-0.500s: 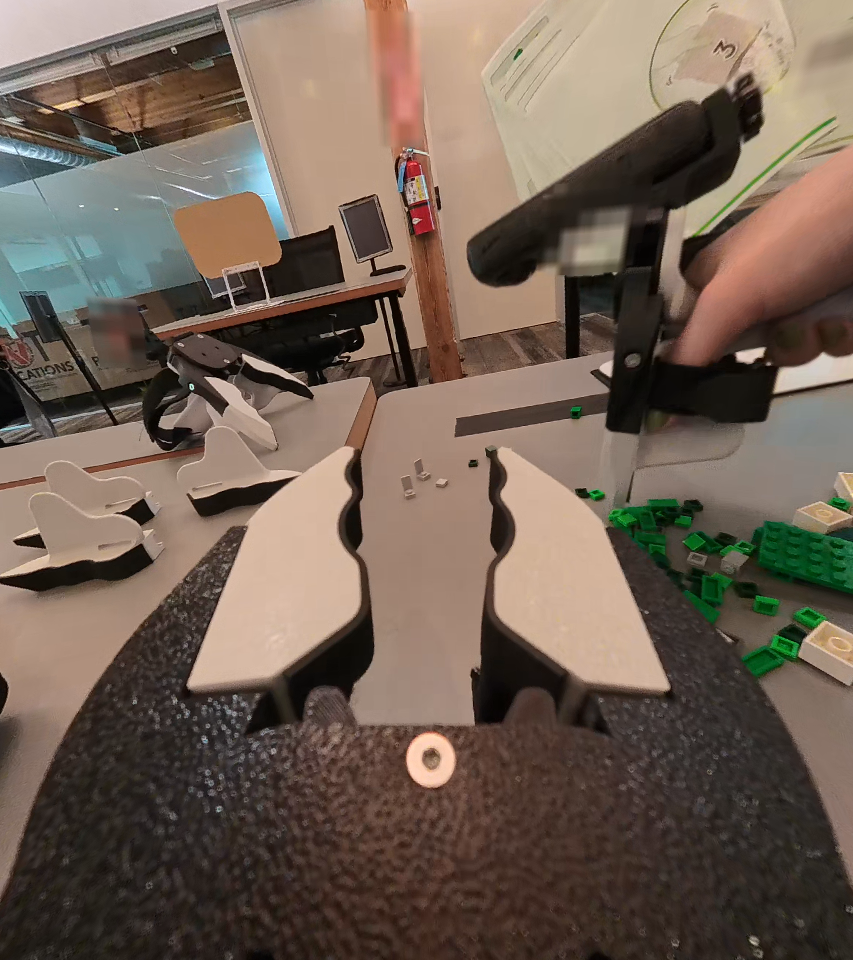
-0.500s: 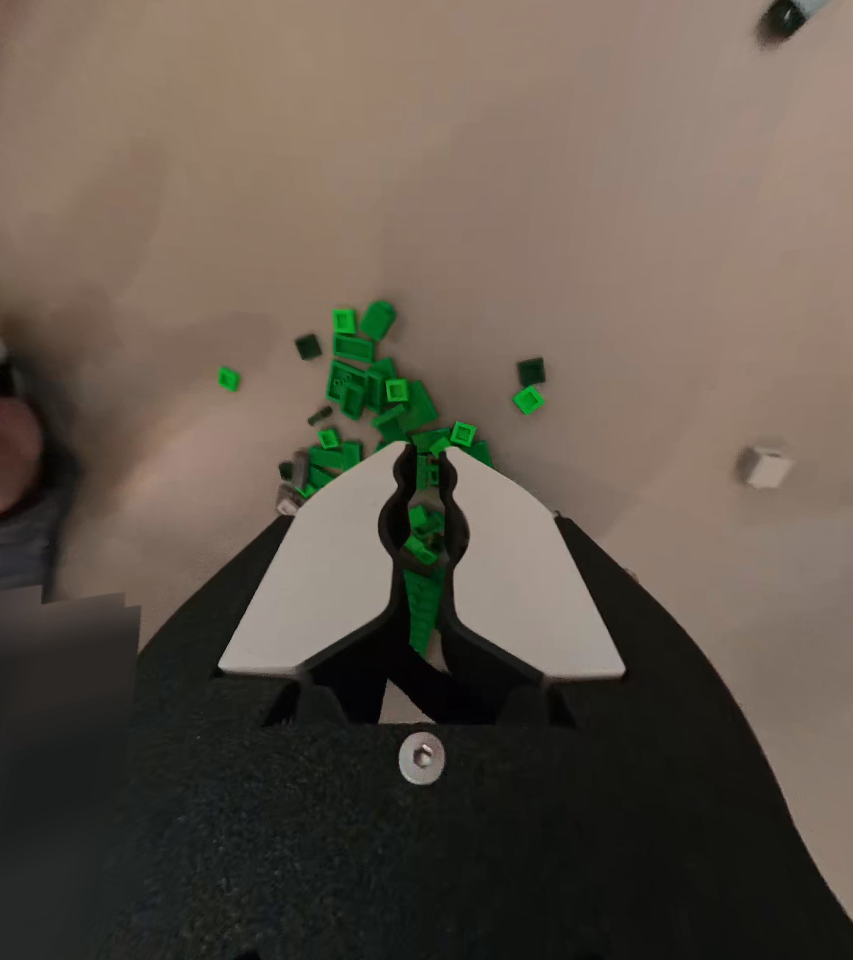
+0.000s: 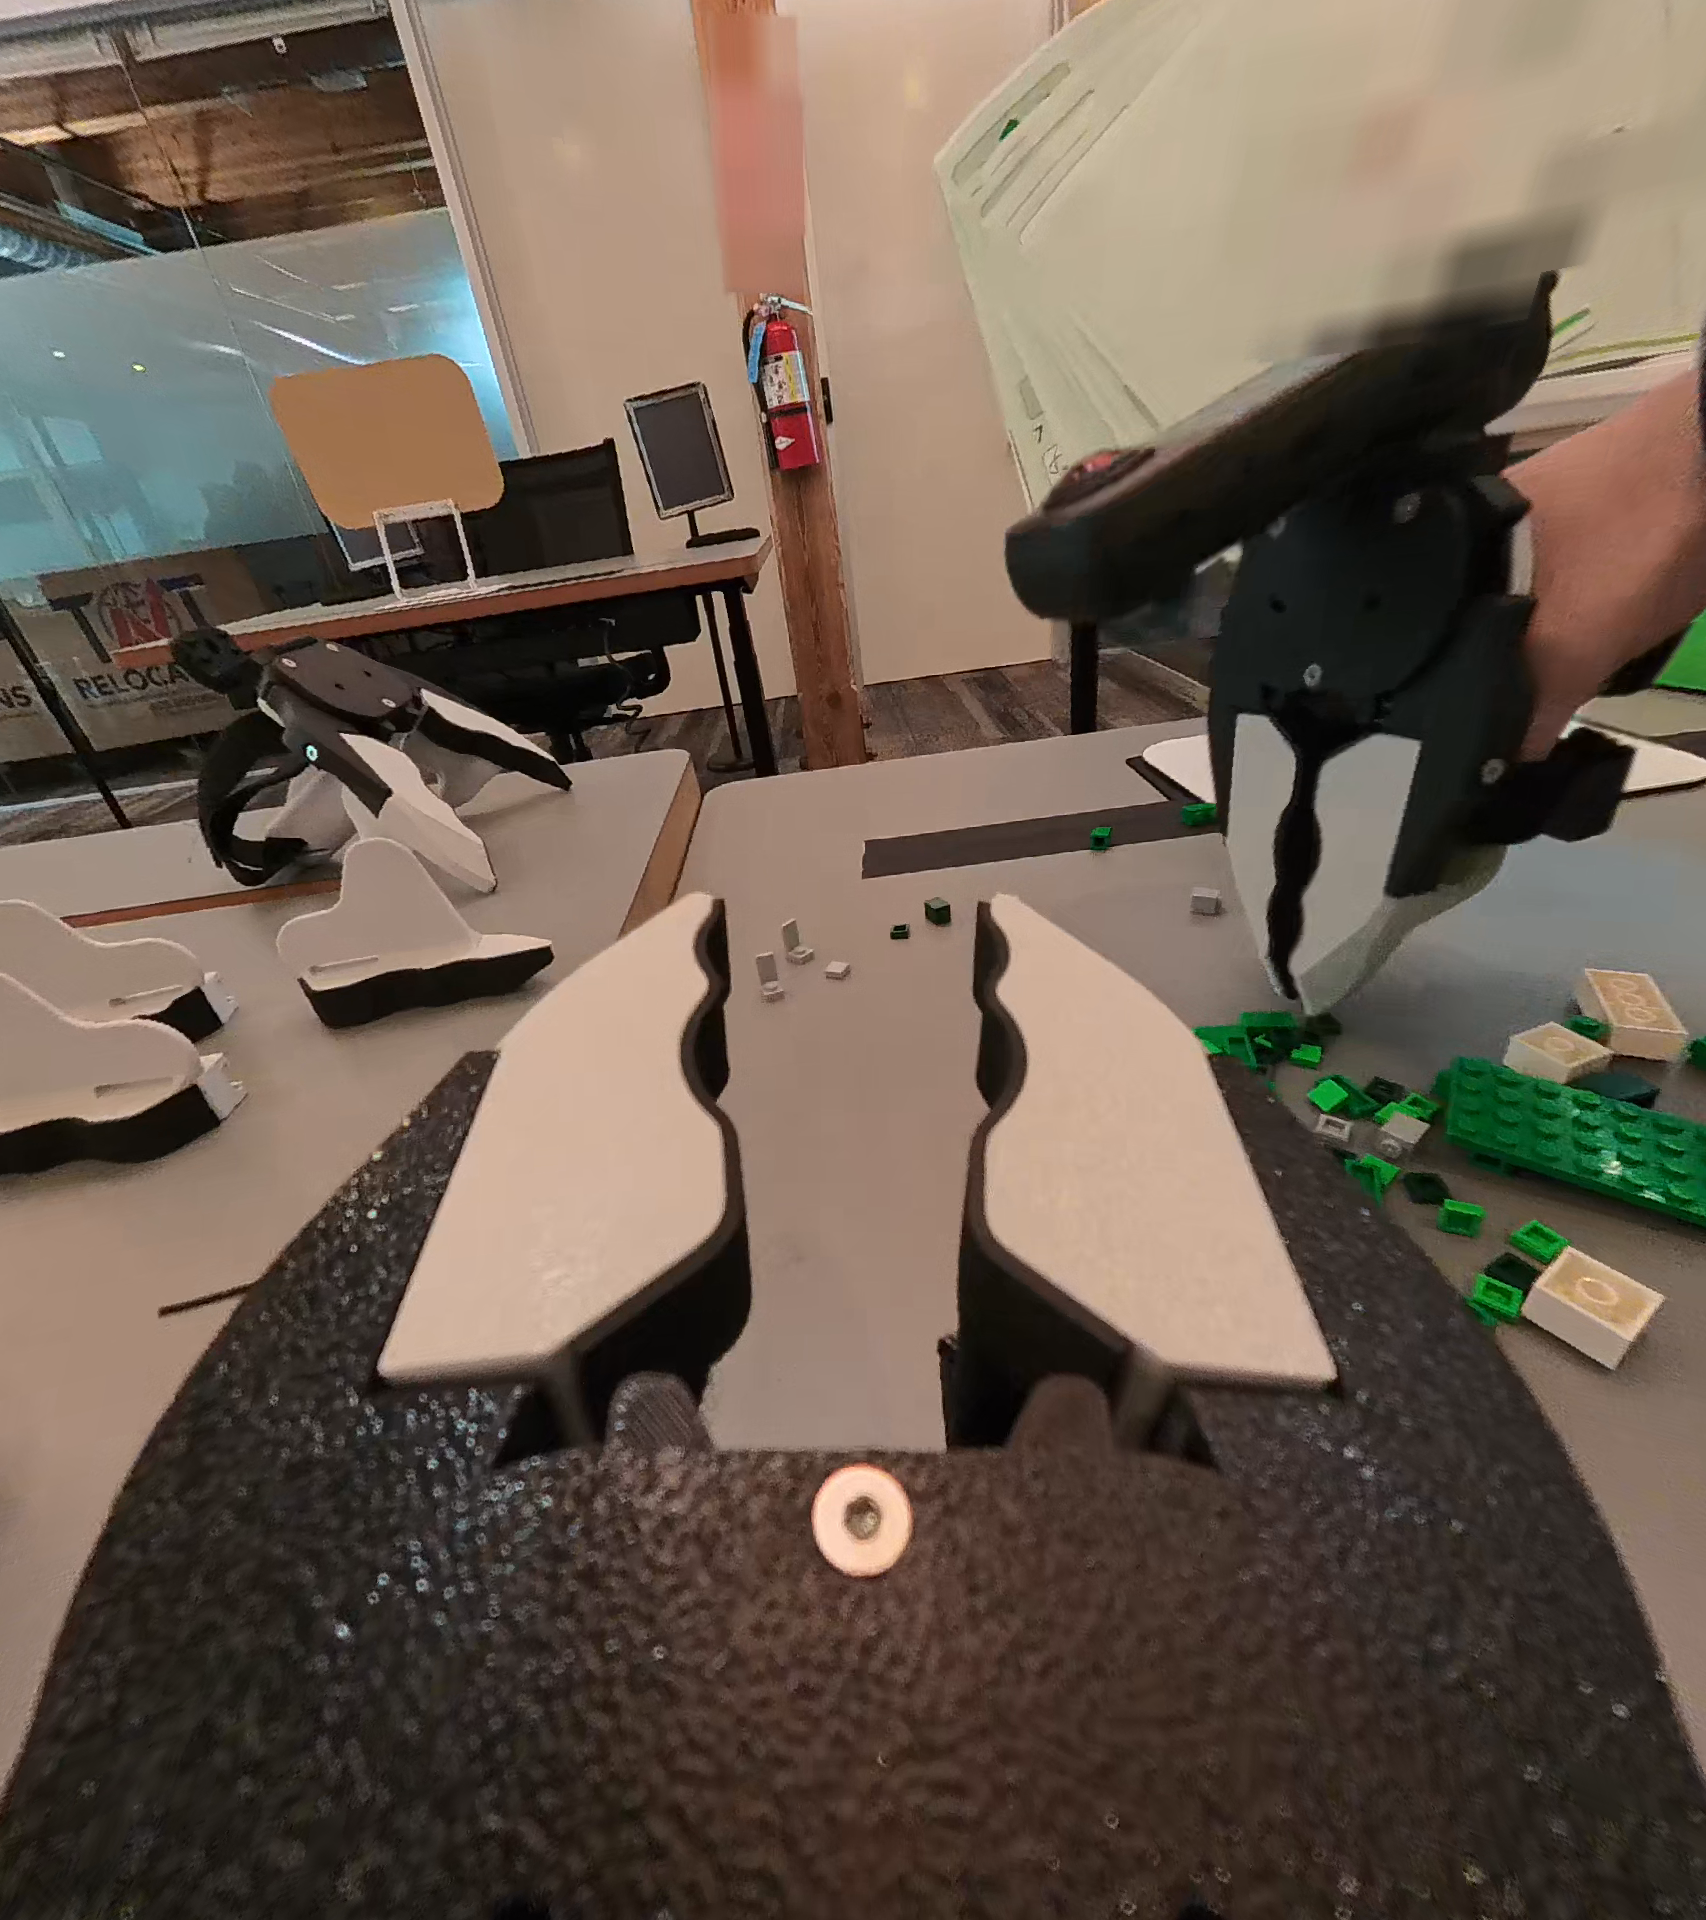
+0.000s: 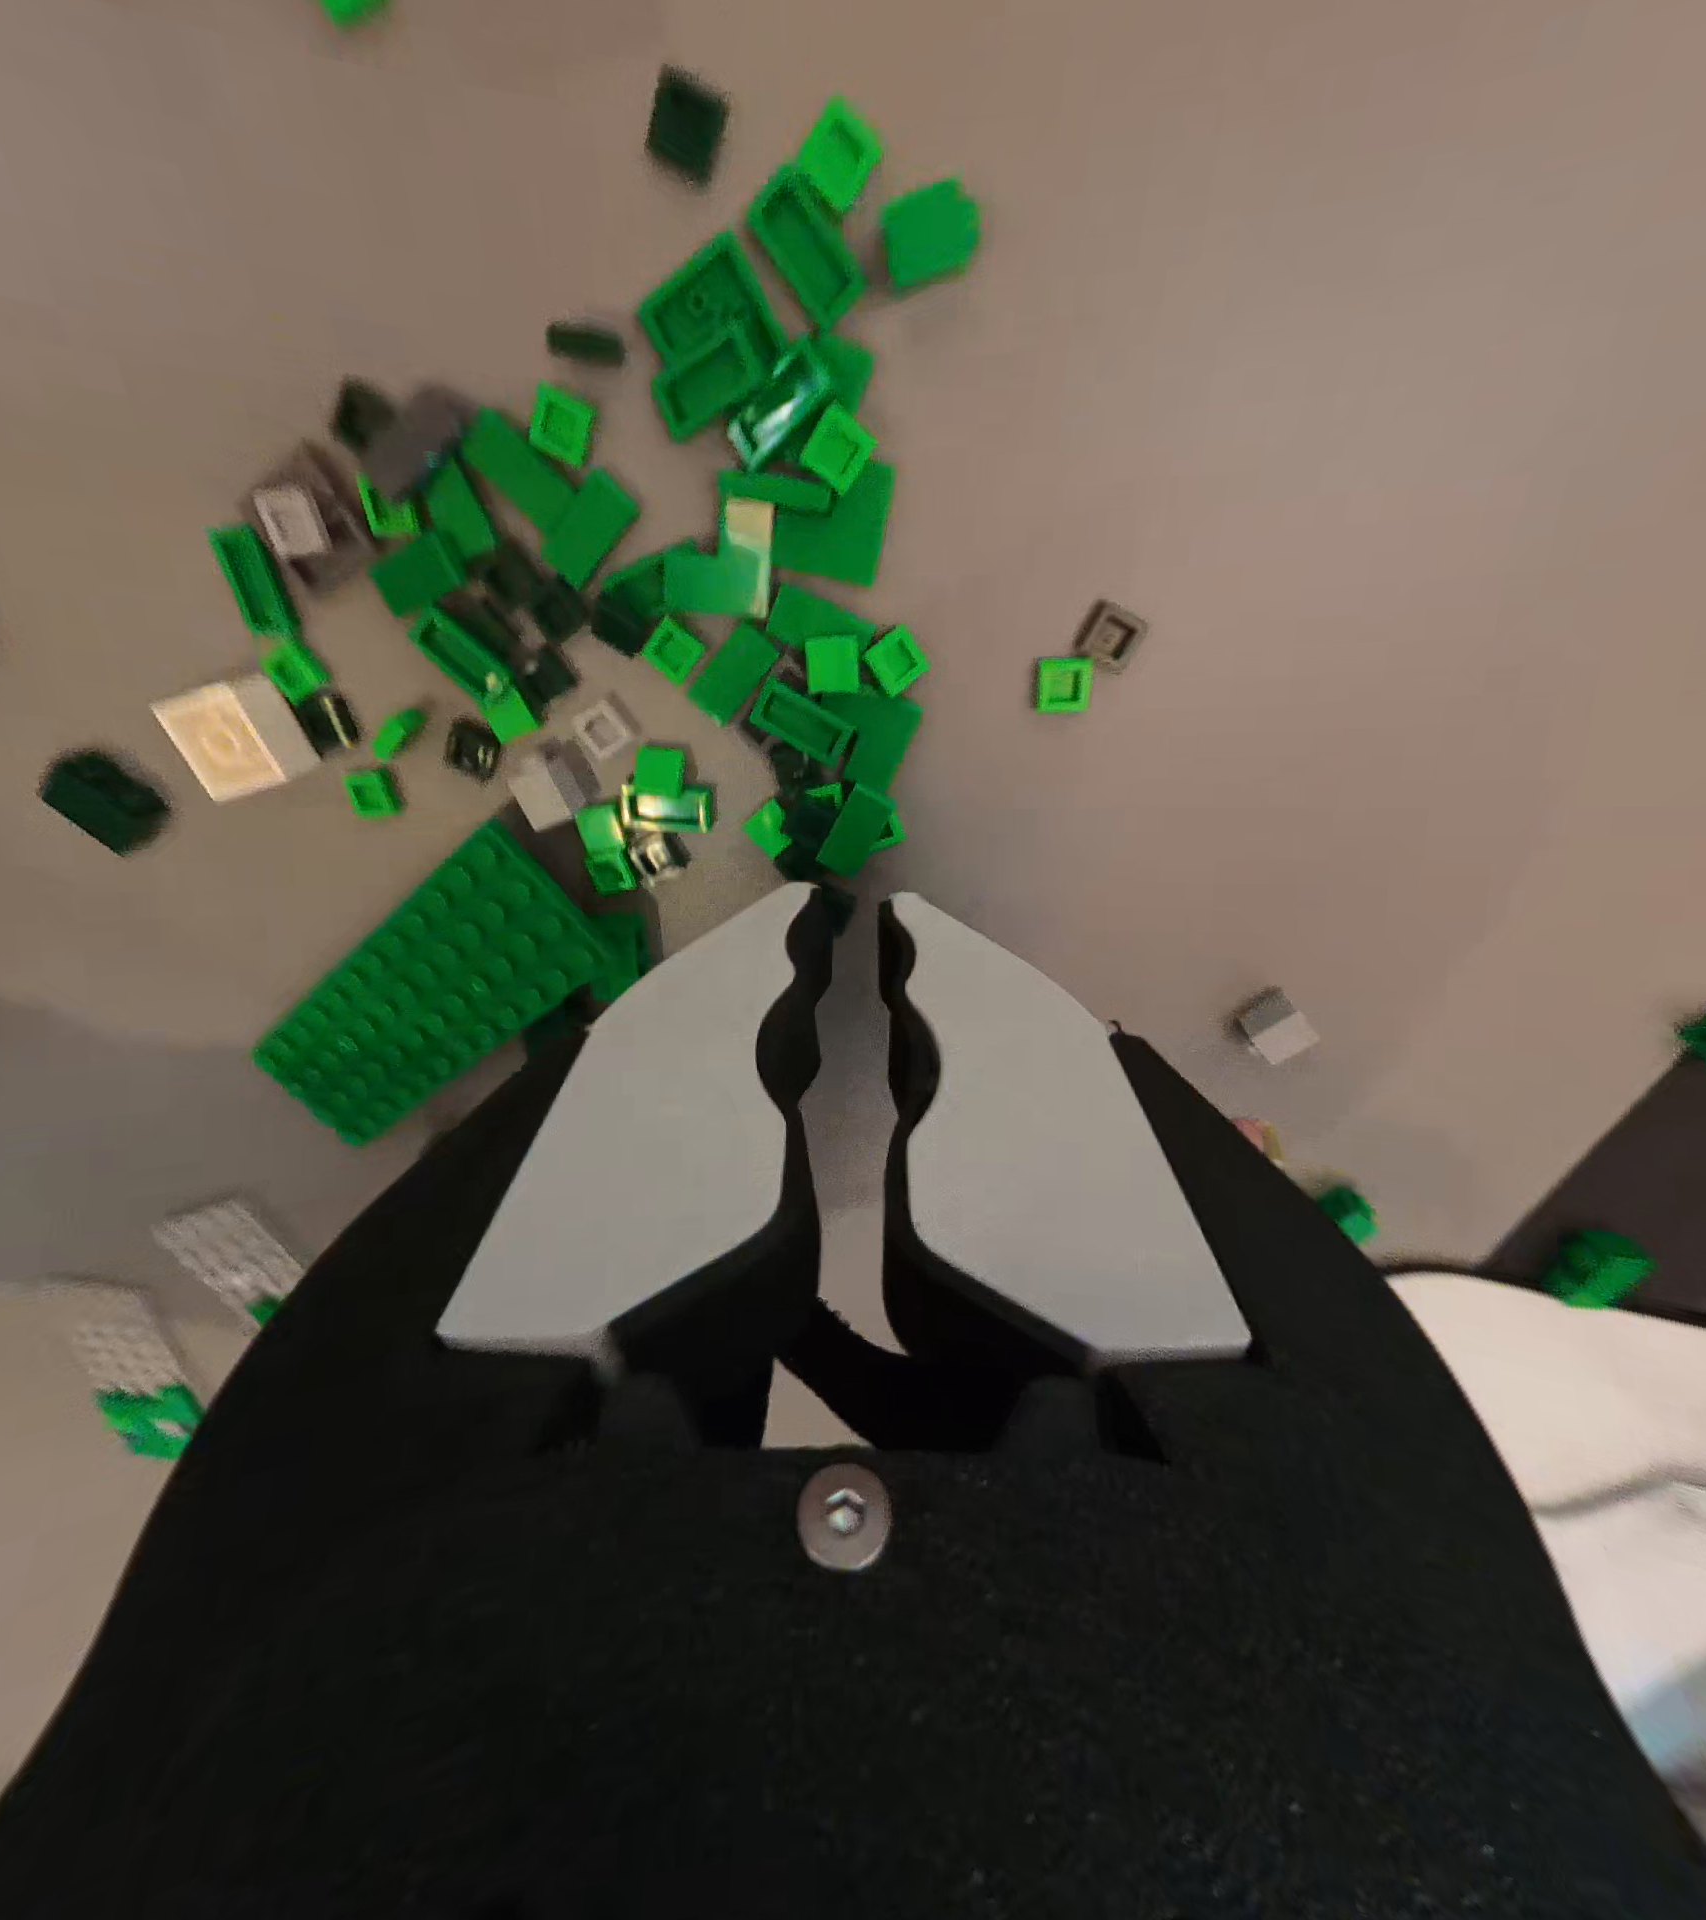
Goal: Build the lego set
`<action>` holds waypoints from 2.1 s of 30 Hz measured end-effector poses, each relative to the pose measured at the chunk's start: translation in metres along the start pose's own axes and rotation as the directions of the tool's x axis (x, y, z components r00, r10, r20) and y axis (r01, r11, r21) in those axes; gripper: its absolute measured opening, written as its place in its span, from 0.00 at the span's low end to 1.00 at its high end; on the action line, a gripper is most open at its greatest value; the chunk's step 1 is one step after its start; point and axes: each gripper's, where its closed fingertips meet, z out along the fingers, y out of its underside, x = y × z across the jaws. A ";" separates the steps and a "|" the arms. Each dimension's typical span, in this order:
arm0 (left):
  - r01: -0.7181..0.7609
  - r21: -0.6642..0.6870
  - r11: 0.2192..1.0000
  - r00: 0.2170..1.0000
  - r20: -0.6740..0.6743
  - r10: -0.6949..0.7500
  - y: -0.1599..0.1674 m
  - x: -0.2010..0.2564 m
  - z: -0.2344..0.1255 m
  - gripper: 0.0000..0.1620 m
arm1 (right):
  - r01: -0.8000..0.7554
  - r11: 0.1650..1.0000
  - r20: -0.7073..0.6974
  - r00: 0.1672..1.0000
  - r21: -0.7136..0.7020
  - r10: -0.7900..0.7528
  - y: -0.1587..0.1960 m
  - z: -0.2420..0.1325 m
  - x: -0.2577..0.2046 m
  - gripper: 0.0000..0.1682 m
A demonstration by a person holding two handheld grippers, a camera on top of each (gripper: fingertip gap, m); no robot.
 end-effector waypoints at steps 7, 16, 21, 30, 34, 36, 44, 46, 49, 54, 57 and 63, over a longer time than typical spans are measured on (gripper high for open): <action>-0.014 -0.010 1.000 1.000 -0.015 0.014 0.001 0.004 0.002 0.27 | -0.235 0.965 0.149 0.965 0.116 0.217 -0.012 -0.001 0.000 0.04; 0.021 -0.012 1.000 1.000 -0.009 -0.021 0.002 0.000 0.000 0.26 | -0.148 0.986 0.093 0.986 0.080 0.141 -0.008 0.000 -0.001 0.00; -0.014 -0.012 1.000 0.998 -0.056 0.013 0.001 0.014 0.003 0.24 | -0.047 0.995 0.006 0.999 0.087 0.047 0.012 -0.017 -0.011 0.00; -0.150 -0.056 0.987 0.985 -0.099 0.144 0.007 0.032 0.009 0.23 | 0.017 0.972 -0.216 0.976 0.233 0.035 0.000 -0.004 0.003 0.10; -0.111 -0.060 0.992 0.990 -0.099 0.105 0.008 0.029 0.010 0.23 | 0.005 0.953 -0.176 0.983 0.304 0.051 -0.009 0.000 0.002 0.09; -0.094 -0.067 0.993 0.991 -0.104 0.087 0.010 0.028 0.011 0.23 | -0.009 0.949 -0.145 0.988 0.316 0.057 -0.011 0.002 0.000 0.08; -0.087 -0.051 0.995 0.985 -0.152 0.078 0.007 0.035 0.010 0.24 | 0.074 0.956 -0.238 0.971 0.284 -0.004 -0.010 -0.001 0.002 0.02; -0.090 -0.017 0.996 0.978 -0.191 0.085 0.001 0.043 0.008 0.24 | 0.095 0.957 -0.253 0.967 0.276 -0.023 -0.002 -0.009 -0.005 0.02; -0.117 0.047 0.992 0.946 -0.298 0.126 -0.012 0.072 0.002 0.25 | 0.114 0.946 -0.261 0.965 0.303 -0.032 0.017 -0.029 -0.027 0.02; -0.213 0.095 0.973 0.756 -0.615 0.225 -0.019 0.166 -0.018 0.28 | 0.059 0.964 -0.133 0.991 0.260 -0.025 0.095 -0.037 -0.101 0.02; -0.266 0.081 0.961 0.463 -0.863 0.201 -0.012 0.238 -0.059 0.28 | -0.008 0.989 -0.063 0.998 0.147 0.017 0.163 -0.030 -0.147 0.02; -0.530 0.089 0.843 0.133 -0.973 0.187 0.022 0.330 -0.115 0.34 | -0.152 0.986 0.139 0.980 0.068 0.141 0.244 -0.008 -0.223 0.02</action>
